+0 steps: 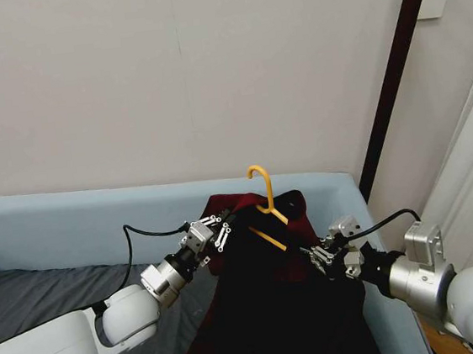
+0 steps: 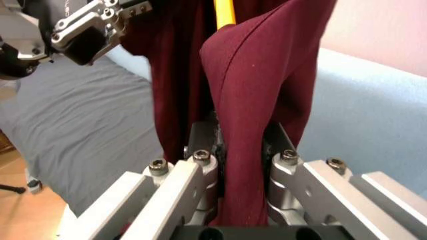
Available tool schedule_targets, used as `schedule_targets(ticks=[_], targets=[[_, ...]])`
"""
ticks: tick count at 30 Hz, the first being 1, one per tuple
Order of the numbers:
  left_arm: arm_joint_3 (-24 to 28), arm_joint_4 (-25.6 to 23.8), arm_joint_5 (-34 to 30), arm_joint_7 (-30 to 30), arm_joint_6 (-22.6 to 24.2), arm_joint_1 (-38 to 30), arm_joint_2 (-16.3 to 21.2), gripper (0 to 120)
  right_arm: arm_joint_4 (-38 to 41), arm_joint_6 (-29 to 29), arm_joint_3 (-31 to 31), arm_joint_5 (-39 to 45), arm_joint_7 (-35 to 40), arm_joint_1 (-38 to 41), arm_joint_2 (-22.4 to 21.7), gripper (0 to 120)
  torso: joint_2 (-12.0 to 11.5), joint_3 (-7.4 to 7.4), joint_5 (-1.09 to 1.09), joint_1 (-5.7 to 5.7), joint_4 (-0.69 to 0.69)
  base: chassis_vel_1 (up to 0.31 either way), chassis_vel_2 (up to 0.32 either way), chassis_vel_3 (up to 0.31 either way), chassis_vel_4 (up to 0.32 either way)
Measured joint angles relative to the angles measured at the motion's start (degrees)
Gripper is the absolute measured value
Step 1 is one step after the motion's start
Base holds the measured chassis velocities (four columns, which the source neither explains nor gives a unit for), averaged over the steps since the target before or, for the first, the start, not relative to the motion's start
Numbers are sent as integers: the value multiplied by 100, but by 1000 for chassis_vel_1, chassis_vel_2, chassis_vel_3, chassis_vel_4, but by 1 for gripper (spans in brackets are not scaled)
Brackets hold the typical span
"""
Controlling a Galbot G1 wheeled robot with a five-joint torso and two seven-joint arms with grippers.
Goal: Pick up the clothes from the sofa and hang them on the clothes hanger.
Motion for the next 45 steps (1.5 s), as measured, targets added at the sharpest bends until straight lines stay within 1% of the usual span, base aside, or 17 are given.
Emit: schedule_targets(ticks=[7, 9, 12, 13, 16, 18, 19, 22, 23, 24, 28, 29, 33, 34, 39, 40, 45], targets=[[48, -277, 476, -644, 323, 413, 351, 41, -12, 9, 20, 54, 189, -67, 63, 8, 0, 0, 1, 0, 2, 0, 0, 0, 0], [19, -320, 500, -785, 347, 549, 357, 44, -5, 9, 27, 81, 218, -79, 65, 8, 0, 0, 1, 0, 1, 0, 0, 0, 0], [-399, -468, 577, -1098, 256, 1226, 407, 60, 28, 9, 69, 239, 322, -89, 101, 8, 0, 0, -2, 0, 0, 0, 0, 0, 0], [-399, -468, 577, -1098, 256, 1226, 407, 60, 28, 9, 69, 239, 322, -89, 101, 8, 0, 0, -2, 0, 0, 0, 0, 0, 0], [-1231, -720, 632, -1128, 145, 2188, 499, 73, 68, 22, 184, 428, 511, -53, 146, 8, 0, 0, 2, 0, 1, 0, 0, 0, 0], [-2088, -862, 612, -1135, 137, 3060, 407, 81, 108, 40, 305, 618, 688, 22, 141, 8, 1, 0, 2, 0, 1, 0, 0, 0, 0], [-2088, -862, 612, -1135, 137, 3060, 407, 81, 108, 40, 305, 618, 688, 22, 141, 8, 1, 0, 2, 0, 1, 0, 0, 0, 0], [-3486, -909, 634, -1258, 133, 4599, 7, 95, 164, 45, 617, 999, 942, 135, 50, 8, 1, 0, -1, 0, 0, 0, 0, 0, 0], [-3486, -909, 634, -1258, 133, 4599, 7, 95, 164, 45, 617, 999, 942, 135, 50, 8, 1, 0, -1, 0, 0, 0, 0, 0, 0], [-3825, -897, 661, -1291, 122, 5039, -143, 98, 186, 45, 751, 1148, 1011, 158, 22, 8, 1, -1, 1, 0, -1, 0, 0, 0, 0], [-4960, -829, 998, -1053, -124, 6655, -1086, 100, 261, 30, 1368, 1632, 1290, 163, -15, 8, 1, -1, 0, 0, 3, 0, 0, 0, 0], [-4960, -829, 998, -1053, -124, 6655, -1086, 100, 261, 30, 1368, 1632, 1290, 163, -15, 8, 1, -1, 0, 0, 3, 0, 0, 0, 0], [-5660, -659, 2004, -833, -185, 7537, -2187, 100, 223, -130, 2026, 1702, 1534, -91, 246, 8, 1, -1, 0, -1, -3, 0, 0, 0, 0], [-5660, -659, 2004, -833, -185, 7537, -2187, 100, 223, -130, 2026, 1702, 1534, -91, 246, 8, 1, -1, 0, -1, -3, 0, 0, 0, 0], [-5986, -474, 2747, -475, -714, 8519, -3421, 100, 90, -229, 2645, 1241, 1532, -636, 791, 8, 1, 0, 3, -1, 4, 0, 0, 0, 0], [-5986, -474, 2747, -475, -714, 8519, -3421, 100, 90, -229, 2645, 1241, 1532, -636, 791, 8, 1, 0, 3, -1, 4, 0, 0, 0, 0], [-6105, -312, 3173, -56, -1300, 9088, -4181, 100, 3, -371, 3523, 924, 1485, -1231, 1105, 8, 1, 0, 3, -1, 0, 0, 0, 0, 0]])
